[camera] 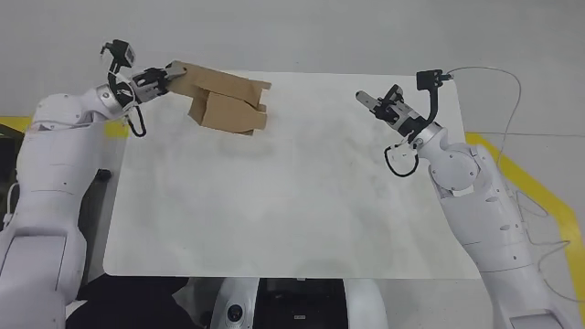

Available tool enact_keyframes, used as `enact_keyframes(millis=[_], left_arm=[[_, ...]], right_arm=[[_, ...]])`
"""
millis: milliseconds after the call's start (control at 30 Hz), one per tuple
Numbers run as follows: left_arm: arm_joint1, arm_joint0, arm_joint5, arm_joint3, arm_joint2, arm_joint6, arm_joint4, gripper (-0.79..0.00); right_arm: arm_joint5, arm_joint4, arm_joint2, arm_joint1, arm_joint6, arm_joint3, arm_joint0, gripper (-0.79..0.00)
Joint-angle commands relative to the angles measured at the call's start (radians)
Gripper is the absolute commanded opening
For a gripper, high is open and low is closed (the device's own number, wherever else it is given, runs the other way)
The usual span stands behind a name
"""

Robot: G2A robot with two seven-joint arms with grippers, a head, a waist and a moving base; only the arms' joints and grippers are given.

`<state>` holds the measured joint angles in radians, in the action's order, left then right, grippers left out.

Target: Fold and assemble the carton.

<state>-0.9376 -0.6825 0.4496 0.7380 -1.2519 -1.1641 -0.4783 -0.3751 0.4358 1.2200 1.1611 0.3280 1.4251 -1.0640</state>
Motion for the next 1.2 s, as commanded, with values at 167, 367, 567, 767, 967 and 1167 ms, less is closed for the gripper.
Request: enact_keyframes(millis=[167,367,567,767,967,1167], left_arm=[[-0.025,-0.045,-0.016,0.136,0.061,0.003,-0.023,-0.785],[-0.026,-0.122,-0.027,0.290,0.078,-0.047,-0.040,-0.785],[-0.009,-0.212,-0.035,0.441,0.044,-0.093,-0.033,-0.785],[0.011,-0.289,-0.051,0.523,-0.015,-0.092,-0.013,-0.785],[0.013,-0.294,-0.042,0.531,-0.021,-0.088,-0.003,-0.785],[0.013,-0.294,-0.042,0.531,-0.021,-0.088,-0.003,-0.785]], right_arm=[[0.000,0.000,0.000,0.000,0.000,0.000,0.000,0.000],[0.000,0.000,0.000,0.000,0.000,0.000,0.000,0.000],[0.000,0.000,0.000,0.000,0.000,0.000,0.000,0.000],[0.000,0.000,0.000,0.000,0.000,0.000,0.000,0.000],[0.000,0.000,0.000,0.000,0.000,0.000,0.000,0.000],[0.000,0.000,0.000,0.000,0.000,0.000,0.000,0.000]])
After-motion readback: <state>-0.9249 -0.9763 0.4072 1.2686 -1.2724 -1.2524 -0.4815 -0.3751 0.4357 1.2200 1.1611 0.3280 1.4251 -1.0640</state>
